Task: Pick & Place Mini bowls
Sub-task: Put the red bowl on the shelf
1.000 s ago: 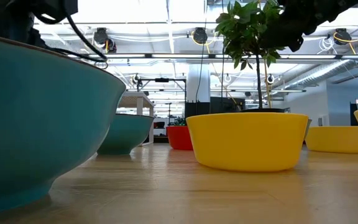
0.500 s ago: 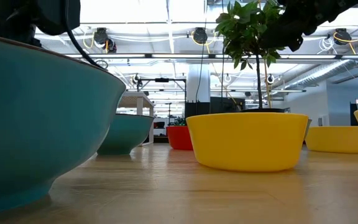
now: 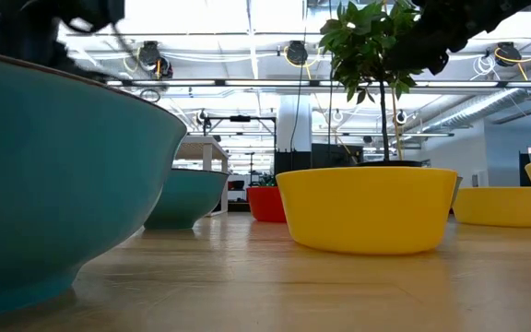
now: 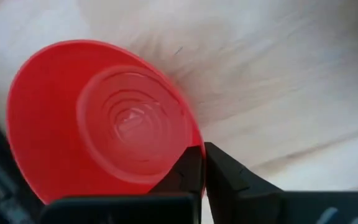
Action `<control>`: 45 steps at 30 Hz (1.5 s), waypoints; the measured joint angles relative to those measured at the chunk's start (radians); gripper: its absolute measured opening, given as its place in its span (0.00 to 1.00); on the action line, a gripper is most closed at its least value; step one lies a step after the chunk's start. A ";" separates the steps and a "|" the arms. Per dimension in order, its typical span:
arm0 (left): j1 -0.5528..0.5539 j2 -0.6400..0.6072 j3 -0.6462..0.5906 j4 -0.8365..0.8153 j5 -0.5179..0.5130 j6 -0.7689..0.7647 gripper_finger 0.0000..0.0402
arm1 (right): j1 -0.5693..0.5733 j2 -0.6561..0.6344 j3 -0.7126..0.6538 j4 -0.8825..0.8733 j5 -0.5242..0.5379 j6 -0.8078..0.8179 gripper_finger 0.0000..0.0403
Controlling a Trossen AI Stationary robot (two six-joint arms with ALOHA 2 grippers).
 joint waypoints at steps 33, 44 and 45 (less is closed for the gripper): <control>0.951 -0.061 0.466 -0.041 -0.218 1.344 0.07 | -0.001 0.000 0.000 0.087 0.135 0.185 0.40; 1.020 -0.023 0.465 -0.174 -0.240 1.409 0.02 | -0.057 0.000 0.000 0.087 0.162 0.178 0.40; 1.026 -0.020 0.465 -0.180 -0.258 1.406 0.02 | -0.064 0.000 0.000 0.087 0.162 0.178 0.40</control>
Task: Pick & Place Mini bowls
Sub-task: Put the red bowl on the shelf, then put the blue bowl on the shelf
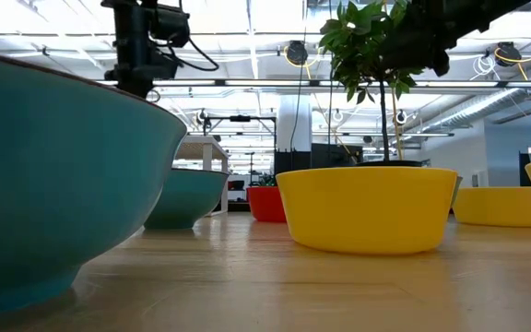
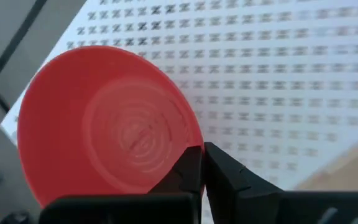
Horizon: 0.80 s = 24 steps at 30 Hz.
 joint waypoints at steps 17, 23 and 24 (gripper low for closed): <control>0.077 -0.001 0.000 -0.011 -0.136 -0.005 0.25 | -0.060 0.001 0.000 -0.001 -0.005 0.000 0.40; 0.070 -0.001 0.000 -0.004 -0.091 -0.027 0.41 | -0.060 0.001 0.000 -0.001 -0.005 0.000 0.40; 0.066 -0.002 0.001 -0.003 -0.076 -0.027 0.43 | -0.060 0.001 0.000 -0.001 -0.005 0.000 0.40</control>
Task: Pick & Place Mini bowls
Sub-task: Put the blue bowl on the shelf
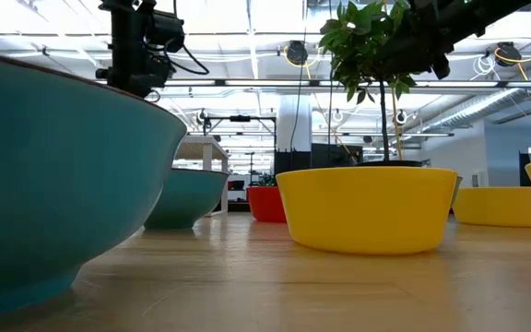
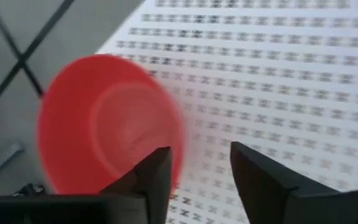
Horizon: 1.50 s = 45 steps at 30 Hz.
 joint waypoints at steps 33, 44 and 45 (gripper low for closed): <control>-0.771 0.237 0.158 0.076 0.458 -0.427 0.48 | 0.000 0.000 0.000 -0.004 -0.020 -0.130 0.40; -0.971 0.383 0.157 0.086 0.422 0.099 0.48 | 0.000 0.000 0.000 -0.037 -0.134 -0.185 0.40; -0.982 0.397 0.157 0.087 0.396 0.138 0.48 | 0.000 0.000 0.000 -0.039 -0.134 -0.185 0.40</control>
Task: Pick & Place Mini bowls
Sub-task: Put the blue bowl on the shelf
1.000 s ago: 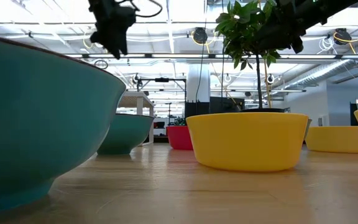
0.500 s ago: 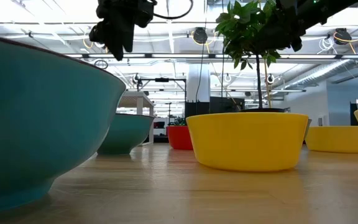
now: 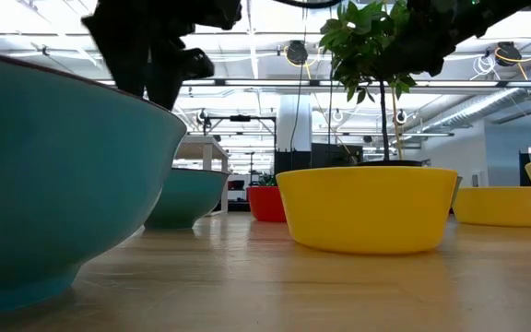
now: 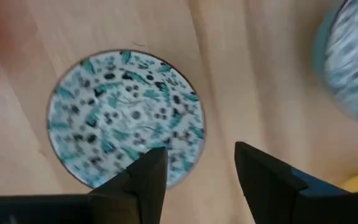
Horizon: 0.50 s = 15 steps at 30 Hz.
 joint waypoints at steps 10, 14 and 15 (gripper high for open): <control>-0.032 0.125 0.000 0.011 -0.045 0.045 0.48 | 0.000 0.000 0.000 0.000 0.000 0.000 0.40; -0.031 0.156 0.000 0.015 -0.046 0.010 0.48 | 0.000 0.000 0.000 0.000 0.000 0.000 0.40; -0.031 0.161 0.000 0.016 -0.047 -0.011 0.48 | 0.000 0.000 0.000 0.000 0.000 0.000 0.40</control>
